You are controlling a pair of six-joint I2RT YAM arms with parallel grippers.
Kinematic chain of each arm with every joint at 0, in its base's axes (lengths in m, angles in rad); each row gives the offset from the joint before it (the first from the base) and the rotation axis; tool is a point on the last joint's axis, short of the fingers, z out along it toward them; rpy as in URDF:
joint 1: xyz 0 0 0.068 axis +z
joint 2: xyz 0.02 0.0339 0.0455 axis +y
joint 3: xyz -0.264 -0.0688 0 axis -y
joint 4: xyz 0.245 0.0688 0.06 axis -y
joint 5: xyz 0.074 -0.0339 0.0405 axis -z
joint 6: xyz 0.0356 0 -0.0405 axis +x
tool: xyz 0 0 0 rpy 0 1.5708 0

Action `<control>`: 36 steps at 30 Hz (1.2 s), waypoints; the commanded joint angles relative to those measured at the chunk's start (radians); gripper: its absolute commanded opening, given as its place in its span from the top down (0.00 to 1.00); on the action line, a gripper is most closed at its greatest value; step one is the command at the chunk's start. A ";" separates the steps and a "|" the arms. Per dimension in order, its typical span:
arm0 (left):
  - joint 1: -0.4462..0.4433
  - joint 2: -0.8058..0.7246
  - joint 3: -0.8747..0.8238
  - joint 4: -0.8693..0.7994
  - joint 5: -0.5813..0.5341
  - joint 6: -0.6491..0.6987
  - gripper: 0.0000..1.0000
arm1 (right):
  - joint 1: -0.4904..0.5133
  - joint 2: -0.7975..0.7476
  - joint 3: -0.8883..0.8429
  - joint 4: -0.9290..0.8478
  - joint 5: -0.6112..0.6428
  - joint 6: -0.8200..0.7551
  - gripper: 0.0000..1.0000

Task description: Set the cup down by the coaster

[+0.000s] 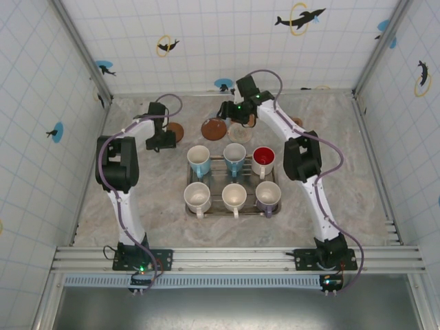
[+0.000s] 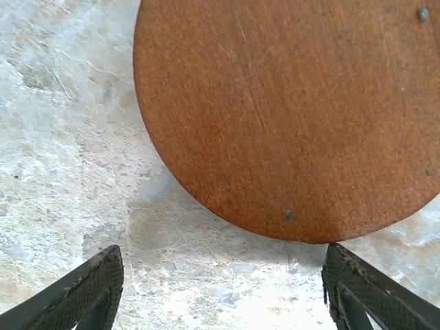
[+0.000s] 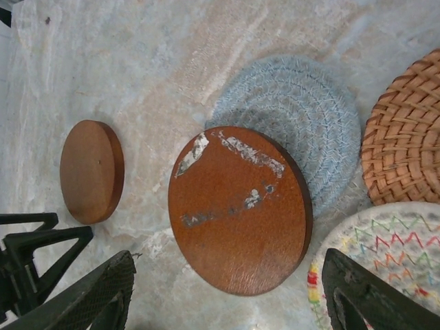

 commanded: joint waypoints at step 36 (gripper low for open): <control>0.016 -0.196 -0.065 0.001 0.039 -0.056 0.26 | 0.031 0.127 0.019 0.255 -0.158 0.212 0.36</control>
